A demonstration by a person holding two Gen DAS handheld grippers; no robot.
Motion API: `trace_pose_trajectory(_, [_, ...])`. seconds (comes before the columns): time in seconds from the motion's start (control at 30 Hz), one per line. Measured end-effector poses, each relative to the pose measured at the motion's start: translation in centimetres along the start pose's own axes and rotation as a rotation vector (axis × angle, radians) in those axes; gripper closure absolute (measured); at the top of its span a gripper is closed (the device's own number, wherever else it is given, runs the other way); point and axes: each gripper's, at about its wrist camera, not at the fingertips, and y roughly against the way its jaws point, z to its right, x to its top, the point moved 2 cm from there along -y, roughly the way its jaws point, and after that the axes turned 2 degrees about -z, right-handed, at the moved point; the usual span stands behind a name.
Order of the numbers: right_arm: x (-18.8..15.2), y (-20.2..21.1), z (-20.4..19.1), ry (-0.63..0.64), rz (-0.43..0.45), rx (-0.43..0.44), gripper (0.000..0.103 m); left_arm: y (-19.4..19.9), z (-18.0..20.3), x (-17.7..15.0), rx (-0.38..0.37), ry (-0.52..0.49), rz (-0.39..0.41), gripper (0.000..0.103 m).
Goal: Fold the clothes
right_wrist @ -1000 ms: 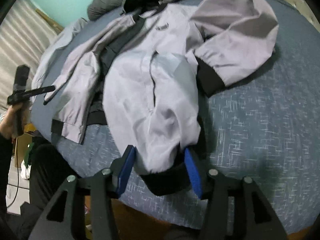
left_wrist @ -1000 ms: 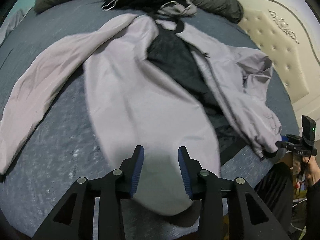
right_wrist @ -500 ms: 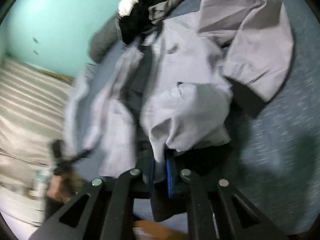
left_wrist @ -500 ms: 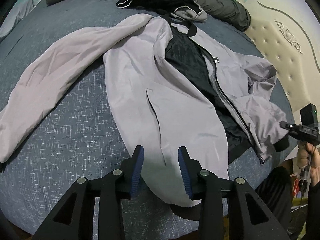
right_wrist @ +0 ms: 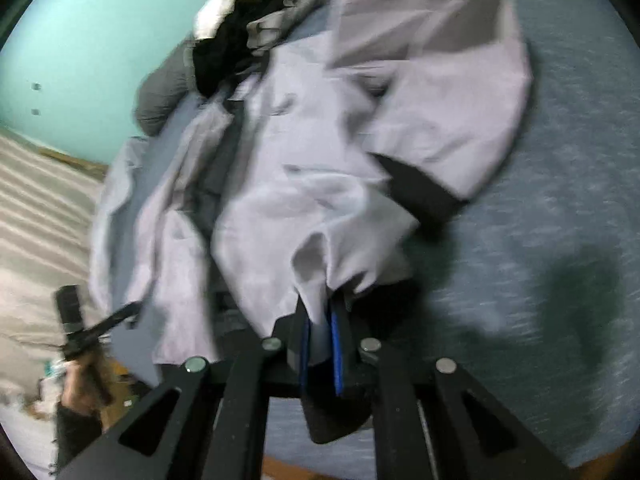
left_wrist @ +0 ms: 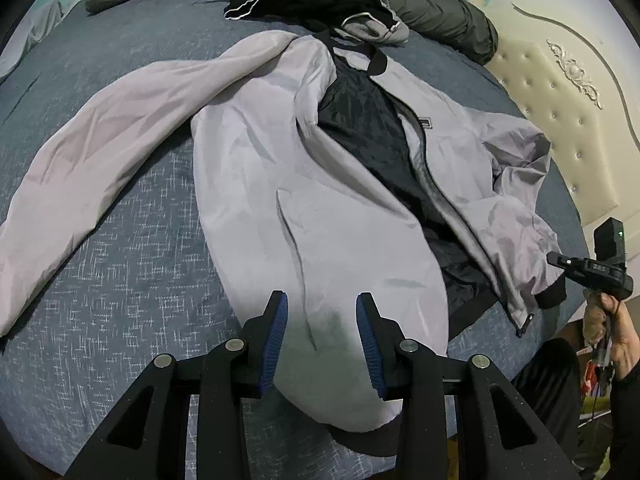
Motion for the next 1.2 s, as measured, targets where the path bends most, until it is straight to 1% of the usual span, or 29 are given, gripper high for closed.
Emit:
trace_pose_trajectory(0.07, [0.3,0.1,-1.9,-0.006,0.003,0.072,0.095,0.3,0.4,0.4,-0.003,-0.001,0.005,0.064])
trace_pose_trajectory(0.27, [2.0,0.5,-7.1,-0.048,0.034,0.207,0.095,2.5,1.5,1.4,-0.013,-0.012,0.033,0.064])
trace_pose_trajectory(0.47, [3.1,0.7,-11.6,-0.143,0.073,0.424,0.095,5.5,2.1,2.7,-0.021,-0.019,0.091,0.064])
trace_pose_trajectory(0.53, [2.9,0.5,-12.3,-0.143,0.082,0.456,0.095,6.1,2.2,2.6,-0.025,-0.020,0.102,0.064])
trace_pose_trajectory(0.57, [2.6,0.1,-12.2,-0.128,0.083,0.439,0.095,6.2,2.2,2.5,-0.027,-0.019,0.103,0.064])
trace_pose_trajectory(0.63, [1.9,-0.8,-11.1,-0.095,0.084,0.350,0.095,6.2,2.1,2.1,-0.029,-0.017,0.105,0.064])
trace_pose_trajectory(0.73, [0.3,-2.5,-7.7,-0.057,0.048,0.152,0.095,5.6,1.6,1.4,-0.029,-0.006,0.095,0.064])
trace_pose_trajectory(0.8, [-1.0,-3.5,-5.3,-0.032,0.005,-0.007,0.095,4.9,1.1,1.0,-0.022,0.001,0.080,0.064])
trace_pose_trajectory(0.83, [-1.6,-3.8,-4.2,-0.017,-0.018,-0.084,0.092,4.6,1.0,1.0,-0.022,0.005,0.074,0.064])
trace_pose_trajectory(0.87, [-2.2,-4.1,-3.1,-0.007,-0.041,-0.146,0.092,4.3,0.8,0.9,-0.022,0.008,0.068,0.064])
trace_pose_trajectory(0.9, [-2.6,-4.1,-2.2,-0.007,-0.060,-0.187,0.092,4.0,0.7,0.9,-0.019,0.008,0.064,0.064])
trace_pose_trajectory(0.97, [-3.4,-3.9,-0.5,-0.015,-0.096,-0.250,0.090,3.5,0.6,1.0,-0.015,0.008,0.055,0.064])
trace_pose_trajectory(1.0, [-3.6,-3.6,0.0,-0.016,-0.105,-0.268,0.089,3.3,0.5,1.1,-0.013,0.008,0.052,0.064])
trace_pose_trajectory(1.03, [-3.7,-3.0,0.1,-0.009,-0.108,-0.274,0.083,3.2,0.5,1.2,-0.012,0.008,0.050,0.064])
trace_pose_trajectory(1.07, [-3.6,-2.3,0.0,0.004,-0.105,-0.278,0.081,3.1,0.5,1.4,-0.011,0.007,0.048,0.064])
trace_pose_trajectory(1.13, [-3.2,-0.4,-0.4,0.033,-0.094,-0.285,0.080,2.9,0.3,1.7,-0.006,0.003,0.045,0.064])
trace_pose_trajectory(1.2, [-2.4,1.2,-0.6,0.038,-0.081,-0.273,0.077,2.7,0.1,2.1,0.003,0.002,0.042,0.064])
